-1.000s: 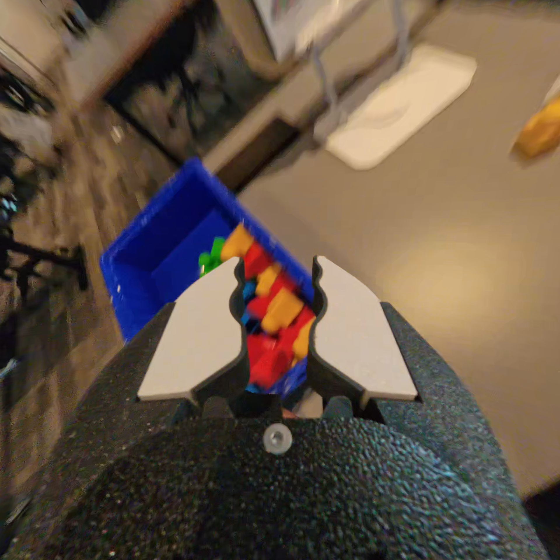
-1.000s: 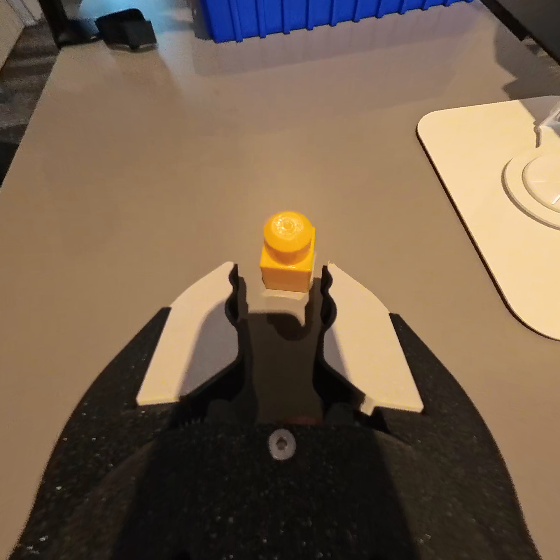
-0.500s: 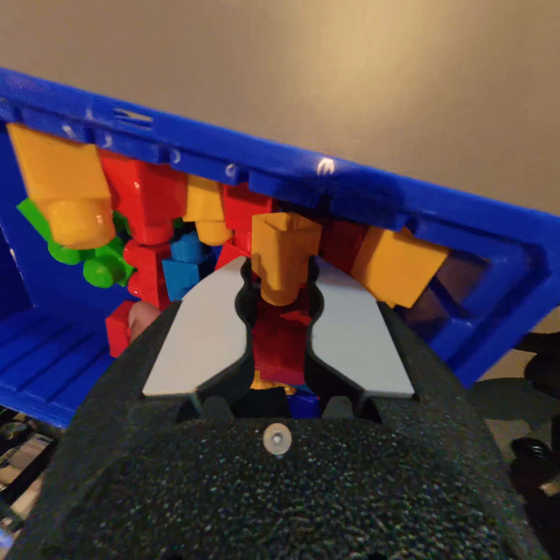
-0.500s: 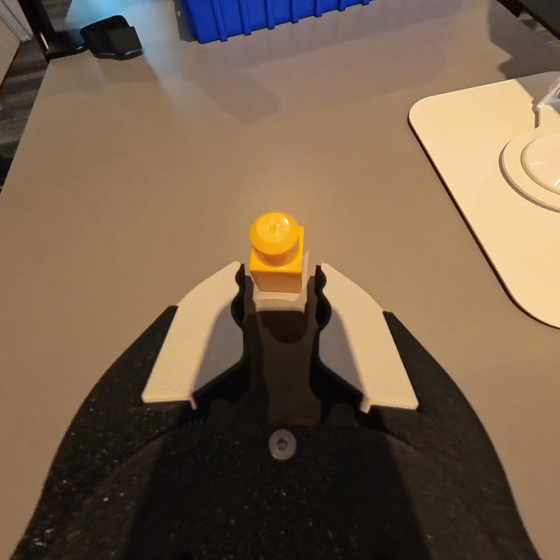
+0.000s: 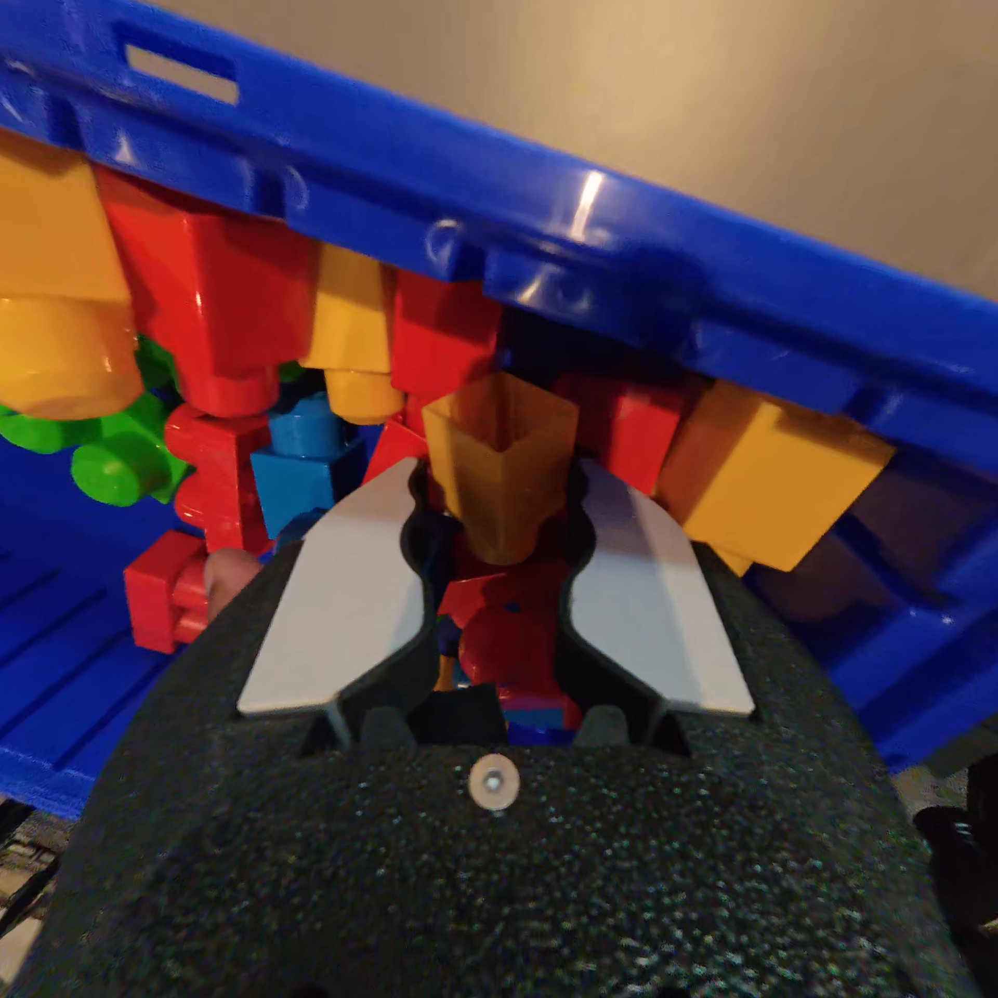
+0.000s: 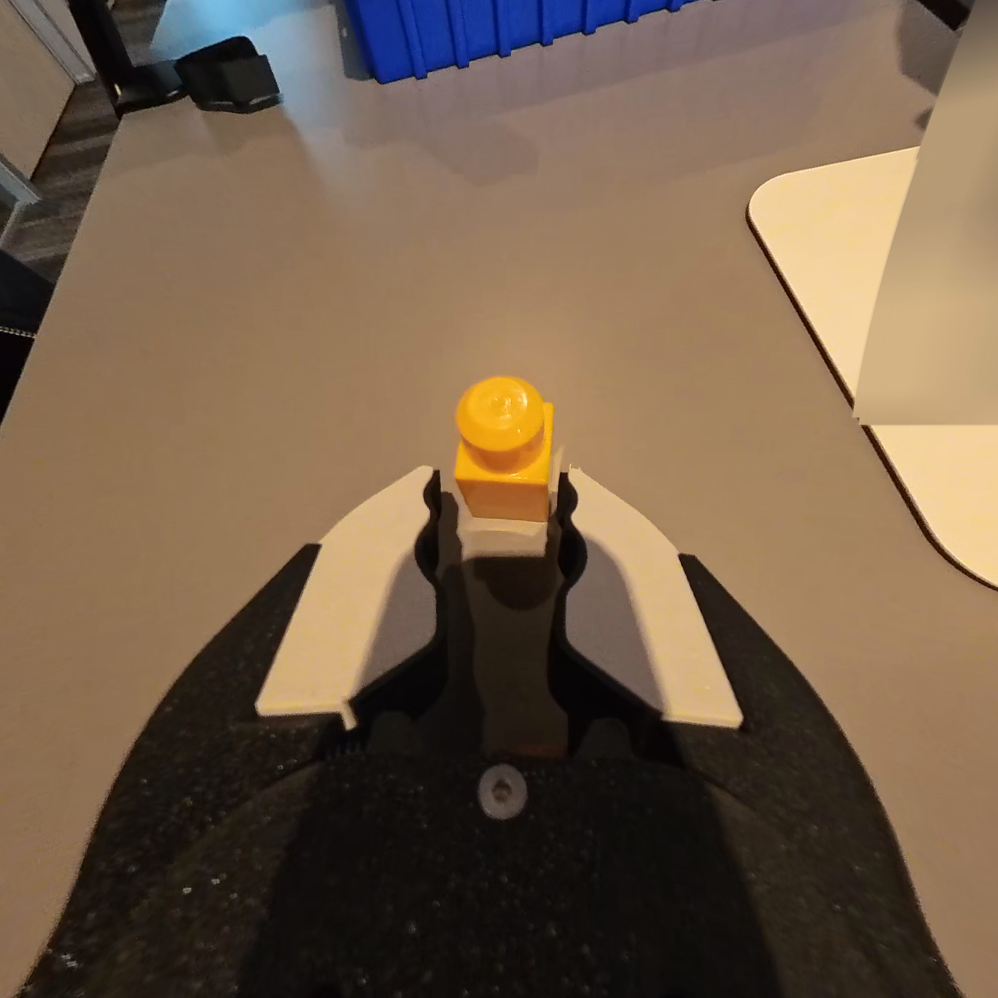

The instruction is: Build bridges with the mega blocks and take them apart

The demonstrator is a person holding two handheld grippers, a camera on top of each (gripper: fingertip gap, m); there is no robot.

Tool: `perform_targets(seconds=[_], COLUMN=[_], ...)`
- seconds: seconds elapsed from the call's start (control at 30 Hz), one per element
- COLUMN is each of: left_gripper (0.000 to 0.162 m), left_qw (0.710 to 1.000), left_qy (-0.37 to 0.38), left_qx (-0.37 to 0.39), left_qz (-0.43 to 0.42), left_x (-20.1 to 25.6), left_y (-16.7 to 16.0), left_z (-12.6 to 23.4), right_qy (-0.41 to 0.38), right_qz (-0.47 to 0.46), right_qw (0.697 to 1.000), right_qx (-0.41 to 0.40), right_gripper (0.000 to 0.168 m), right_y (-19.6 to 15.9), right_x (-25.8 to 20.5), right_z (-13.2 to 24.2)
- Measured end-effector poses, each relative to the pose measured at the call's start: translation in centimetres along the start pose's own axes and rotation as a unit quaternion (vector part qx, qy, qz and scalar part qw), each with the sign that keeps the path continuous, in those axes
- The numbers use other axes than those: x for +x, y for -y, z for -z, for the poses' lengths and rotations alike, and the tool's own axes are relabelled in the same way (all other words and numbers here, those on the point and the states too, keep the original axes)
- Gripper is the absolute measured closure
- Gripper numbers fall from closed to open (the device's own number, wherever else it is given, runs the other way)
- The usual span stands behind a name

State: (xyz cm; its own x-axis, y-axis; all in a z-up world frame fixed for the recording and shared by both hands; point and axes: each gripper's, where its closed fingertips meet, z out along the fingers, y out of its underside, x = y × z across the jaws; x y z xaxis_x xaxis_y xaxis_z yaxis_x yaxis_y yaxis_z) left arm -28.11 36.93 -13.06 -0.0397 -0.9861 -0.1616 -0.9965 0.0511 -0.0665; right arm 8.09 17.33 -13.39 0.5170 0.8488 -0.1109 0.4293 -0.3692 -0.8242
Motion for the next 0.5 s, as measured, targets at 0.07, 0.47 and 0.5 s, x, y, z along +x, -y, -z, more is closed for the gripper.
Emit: perform_targets(seconds=[0.07,0.47,0.5], left_gripper=[0.104,0.124,0.137], left_qw=[1.0,0.995,0.994], left_qy=[0.005,-0.035,-0.041], left_qx=[-0.006,-0.032,-0.035], left_qz=[-0.008,0.085,0.097], left_x=[-0.1,0.4,0.4], left_y=[-0.4,-6.7,-6.9], left_z=[0.7,4.2,3.9], right_qy=[-0.001,0.0,-0.001], right_qz=[0.001,-0.008,-0.008], right_qw=[1.0,1.0,1.0], right_qx=[-0.001,-0.003,-0.004], right_gripper=[0.126,0.128,0.128], right_y=[0.0,0.0,-0.1], right_x=[0.0,0.1,0.2], right_z=[0.0,-0.1,-0.1])
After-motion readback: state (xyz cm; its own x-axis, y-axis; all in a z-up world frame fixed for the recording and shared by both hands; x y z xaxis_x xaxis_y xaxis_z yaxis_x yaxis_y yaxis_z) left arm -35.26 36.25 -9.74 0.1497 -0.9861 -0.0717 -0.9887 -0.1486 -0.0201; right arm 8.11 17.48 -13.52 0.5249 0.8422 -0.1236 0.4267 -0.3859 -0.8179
